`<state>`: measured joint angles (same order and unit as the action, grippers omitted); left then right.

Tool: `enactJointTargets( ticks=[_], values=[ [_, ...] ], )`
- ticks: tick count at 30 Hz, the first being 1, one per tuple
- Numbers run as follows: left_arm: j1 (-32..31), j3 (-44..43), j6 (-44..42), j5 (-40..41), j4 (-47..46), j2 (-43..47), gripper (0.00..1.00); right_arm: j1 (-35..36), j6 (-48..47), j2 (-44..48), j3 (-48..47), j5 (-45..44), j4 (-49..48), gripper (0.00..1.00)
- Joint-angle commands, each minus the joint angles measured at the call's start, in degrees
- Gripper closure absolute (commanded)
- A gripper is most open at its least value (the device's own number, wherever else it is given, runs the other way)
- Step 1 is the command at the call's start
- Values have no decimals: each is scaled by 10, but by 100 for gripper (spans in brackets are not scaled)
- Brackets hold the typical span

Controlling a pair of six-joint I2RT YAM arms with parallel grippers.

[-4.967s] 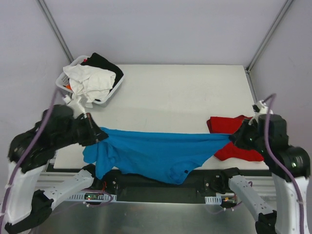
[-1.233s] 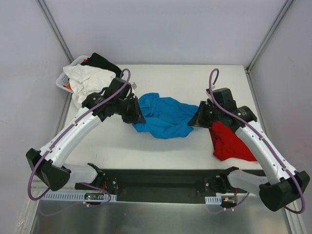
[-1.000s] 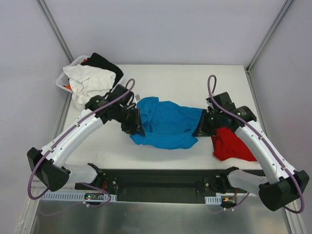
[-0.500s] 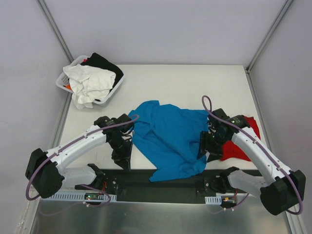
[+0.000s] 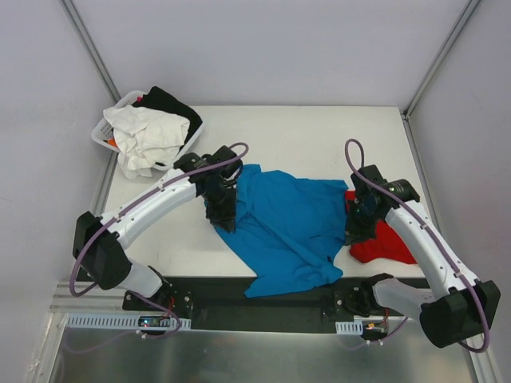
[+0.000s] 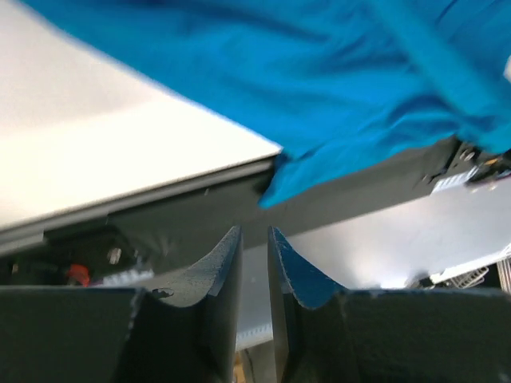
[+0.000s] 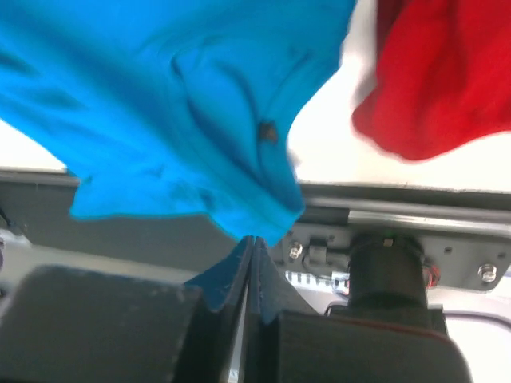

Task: Fold and stack the t-shirts
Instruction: Flatten the tshirt out

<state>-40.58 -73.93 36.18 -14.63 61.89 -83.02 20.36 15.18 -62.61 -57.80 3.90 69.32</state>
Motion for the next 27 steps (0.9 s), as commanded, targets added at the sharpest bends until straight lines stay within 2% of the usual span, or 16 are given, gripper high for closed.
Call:
enactJointTargets(
  ticks=[1,3,6,7,10,11,16,18,20,27],
  values=[
    [-7,-34,-30,17,-59,-62,82,-30,-14,-44,33,-29,-65,99],
    [-6,-45,-39,16,-101,-79,87,-41,-23,-61,27,-33,-94,99],
    [-6,-81,-49,-1,-128,-136,90,-111,-37,-97,30,-11,-117,99],
    [-6,-94,-51,-10,-132,-161,90,-173,-44,-96,46,7,-129,99],
    [-6,-133,-52,-34,-148,-188,89,-293,-66,-115,68,97,-168,99],
    [-7,-142,-52,-38,-150,-193,88,-309,-72,-145,63,115,-173,99],
    [-7,-164,-70,-38,-159,-237,87,-345,-107,-216,-10,130,-174,99],
    [-6,-166,-76,-36,-171,-252,88,-373,-96,-236,-21,179,-191,99],
    [-4,-172,-74,-42,-184,-269,88,-400,-75,-240,-6,227,-218,99],
    [0,-208,-54,-66,-193,-303,88,-400,-46,-250,91,304,-330,99]
  ],
)
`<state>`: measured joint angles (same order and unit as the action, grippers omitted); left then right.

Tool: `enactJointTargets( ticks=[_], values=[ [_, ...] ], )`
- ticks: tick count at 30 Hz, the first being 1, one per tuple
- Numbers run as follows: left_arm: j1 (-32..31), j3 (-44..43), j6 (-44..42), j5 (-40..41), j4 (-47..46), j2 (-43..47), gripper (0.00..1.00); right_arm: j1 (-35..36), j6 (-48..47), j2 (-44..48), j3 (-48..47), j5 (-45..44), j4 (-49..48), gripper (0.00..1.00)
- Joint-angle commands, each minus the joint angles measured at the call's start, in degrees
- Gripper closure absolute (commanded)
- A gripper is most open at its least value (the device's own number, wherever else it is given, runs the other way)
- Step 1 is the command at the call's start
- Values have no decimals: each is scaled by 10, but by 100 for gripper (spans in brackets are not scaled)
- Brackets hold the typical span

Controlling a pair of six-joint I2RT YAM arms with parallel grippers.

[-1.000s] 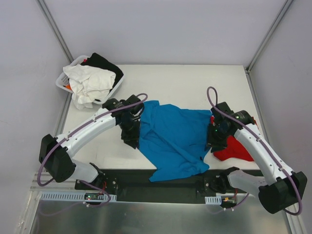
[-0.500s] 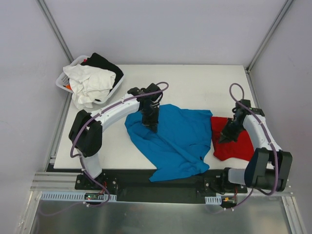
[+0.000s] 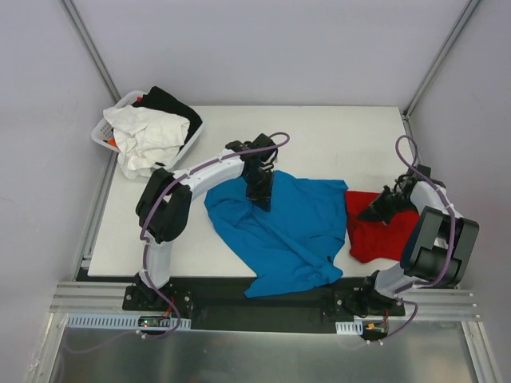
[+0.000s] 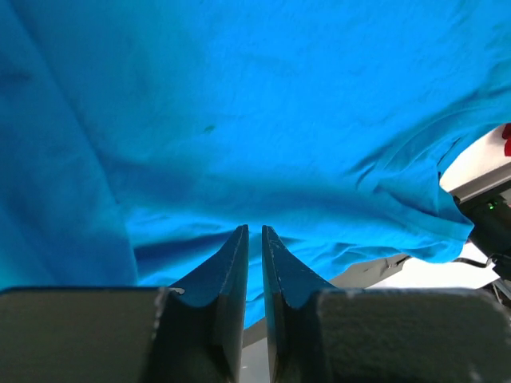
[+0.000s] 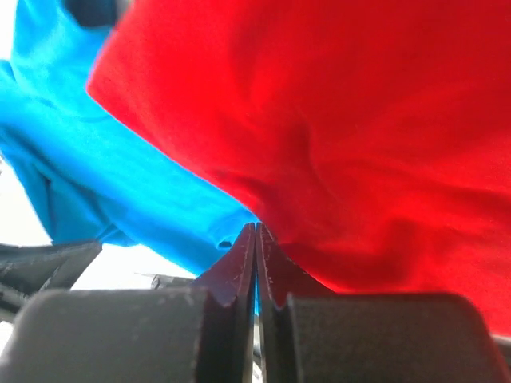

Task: Fold and stack the t-shirts
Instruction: Flatten the tshirt out

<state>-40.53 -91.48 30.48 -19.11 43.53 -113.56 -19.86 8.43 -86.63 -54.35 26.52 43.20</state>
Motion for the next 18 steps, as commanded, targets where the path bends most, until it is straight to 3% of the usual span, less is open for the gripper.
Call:
enactJointTargets(
  ticks=[1,9,18],
  values=[
    [-1,-32,3,-22,-10,4,88,2,25,-27,66,85,-87,99],
    [5,39,11,-17,-4,67,87,-13,42,-139,82,122,-181,99],
    [10,62,33,0,12,104,86,-129,70,-66,125,90,-178,99]
  ],
)
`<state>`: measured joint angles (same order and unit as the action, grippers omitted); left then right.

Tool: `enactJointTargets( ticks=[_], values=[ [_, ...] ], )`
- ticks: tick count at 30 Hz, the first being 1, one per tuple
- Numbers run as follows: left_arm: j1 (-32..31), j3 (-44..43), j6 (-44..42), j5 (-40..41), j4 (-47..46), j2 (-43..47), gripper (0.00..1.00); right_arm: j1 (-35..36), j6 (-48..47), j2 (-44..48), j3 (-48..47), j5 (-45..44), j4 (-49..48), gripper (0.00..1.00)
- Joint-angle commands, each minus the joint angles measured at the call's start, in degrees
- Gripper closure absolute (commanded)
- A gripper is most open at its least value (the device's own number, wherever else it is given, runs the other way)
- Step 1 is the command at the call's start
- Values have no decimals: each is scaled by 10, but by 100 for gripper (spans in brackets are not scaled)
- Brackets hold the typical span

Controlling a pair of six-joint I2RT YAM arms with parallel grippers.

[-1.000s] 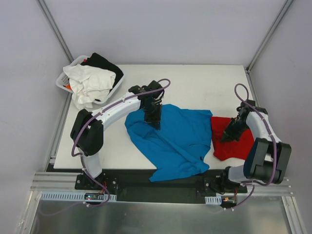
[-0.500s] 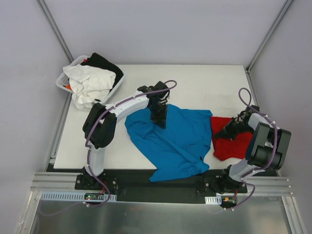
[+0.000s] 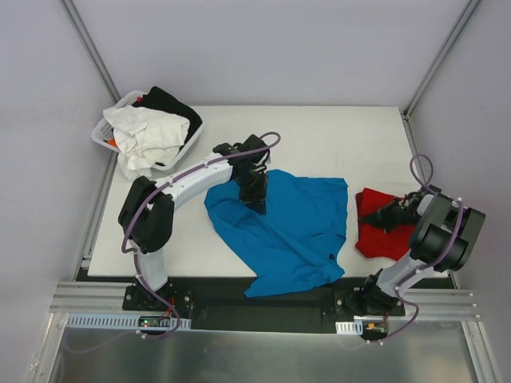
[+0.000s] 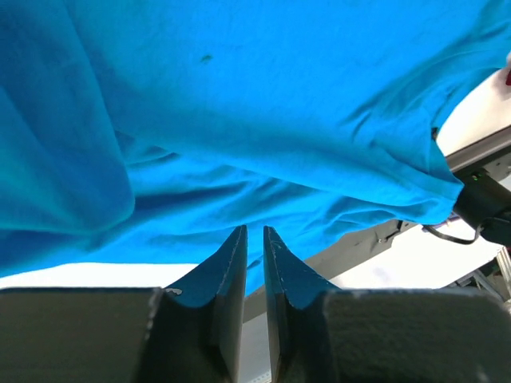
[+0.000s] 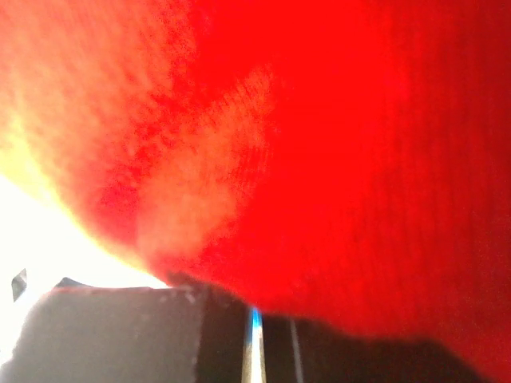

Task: Fold and stack the t-shirts
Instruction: Flatten the tshirt out

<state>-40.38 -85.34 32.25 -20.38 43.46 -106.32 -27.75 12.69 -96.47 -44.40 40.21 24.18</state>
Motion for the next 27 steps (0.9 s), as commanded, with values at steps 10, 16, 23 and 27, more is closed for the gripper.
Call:
enactJointTargets(
  ticks=[10,16,23,27],
  values=[
    [9,-67,5,11,29,-13,84,-70,12,74,3,-35,71,99],
    [8,-88,1,10,36,-26,83,-94,7,110,11,-73,89,99],
    [8,-72,-2,34,36,0,83,-8,16,130,-24,57,29,79],
    [8,-97,0,59,37,0,83,94,23,180,-95,39,32,32]
  ],
)
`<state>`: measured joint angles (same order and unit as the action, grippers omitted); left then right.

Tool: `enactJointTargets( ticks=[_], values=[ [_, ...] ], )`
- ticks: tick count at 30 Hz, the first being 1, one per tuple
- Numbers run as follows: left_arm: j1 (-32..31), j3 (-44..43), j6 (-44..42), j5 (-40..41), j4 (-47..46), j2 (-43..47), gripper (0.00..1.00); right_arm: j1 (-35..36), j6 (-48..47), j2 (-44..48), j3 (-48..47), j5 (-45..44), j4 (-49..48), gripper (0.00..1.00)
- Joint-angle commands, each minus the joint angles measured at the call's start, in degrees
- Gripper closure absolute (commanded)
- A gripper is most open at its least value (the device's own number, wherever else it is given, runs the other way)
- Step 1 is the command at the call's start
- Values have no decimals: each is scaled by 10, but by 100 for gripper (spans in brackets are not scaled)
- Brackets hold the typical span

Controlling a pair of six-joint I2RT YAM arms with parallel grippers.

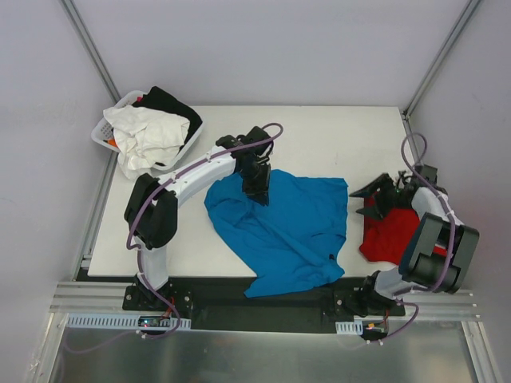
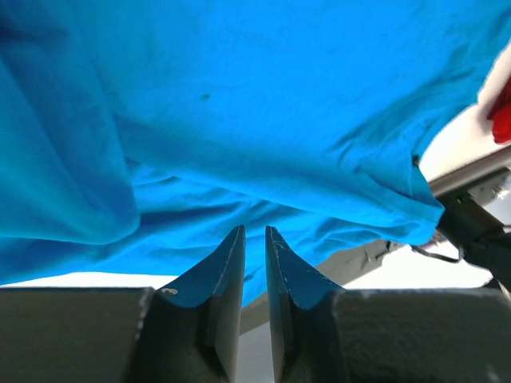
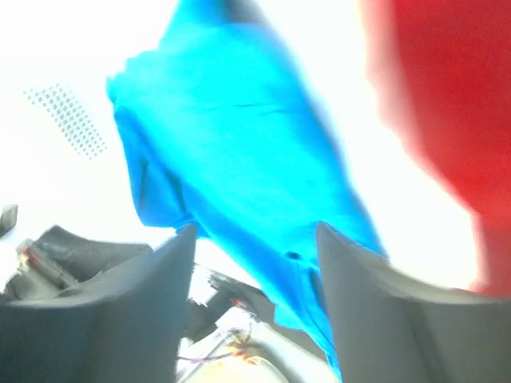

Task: Fold and stack the t-shirts
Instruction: Flatten the tshirt out

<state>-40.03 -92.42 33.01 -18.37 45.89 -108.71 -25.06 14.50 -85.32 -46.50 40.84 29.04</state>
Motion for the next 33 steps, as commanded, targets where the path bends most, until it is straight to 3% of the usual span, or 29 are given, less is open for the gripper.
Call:
enactJointTargets(
  ticks=[1,3,8,13,15,18,19,20,23,26,33],
  values=[
    [4,-35,-4,40,13,21,83,74,12,78,-82,35,-17,27],
    [3,-65,2,44,13,10,83,91,20,80,-108,42,-7,18],
    [2,-108,24,36,15,-55,81,143,11,75,-136,16,51,20],
    [7,-89,17,53,12,-104,93,207,27,93,-122,-10,66,22],
    [8,-88,9,61,13,-114,94,229,33,108,-113,-20,69,22],
    [11,-79,-7,85,20,-110,71,250,33,120,-105,-24,81,24],
    [11,-68,-6,104,30,-103,57,250,33,124,-103,-26,87,25],
    [11,-56,-2,160,52,-78,35,250,34,128,-99,-31,88,25],
    [27,19,18,240,72,-7,13,264,35,142,-89,-36,91,25],
    [52,85,22,264,77,44,11,268,34,147,-73,-38,89,25],
    [67,122,13,266,86,47,14,280,35,140,-76,-45,89,25]
  ],
)
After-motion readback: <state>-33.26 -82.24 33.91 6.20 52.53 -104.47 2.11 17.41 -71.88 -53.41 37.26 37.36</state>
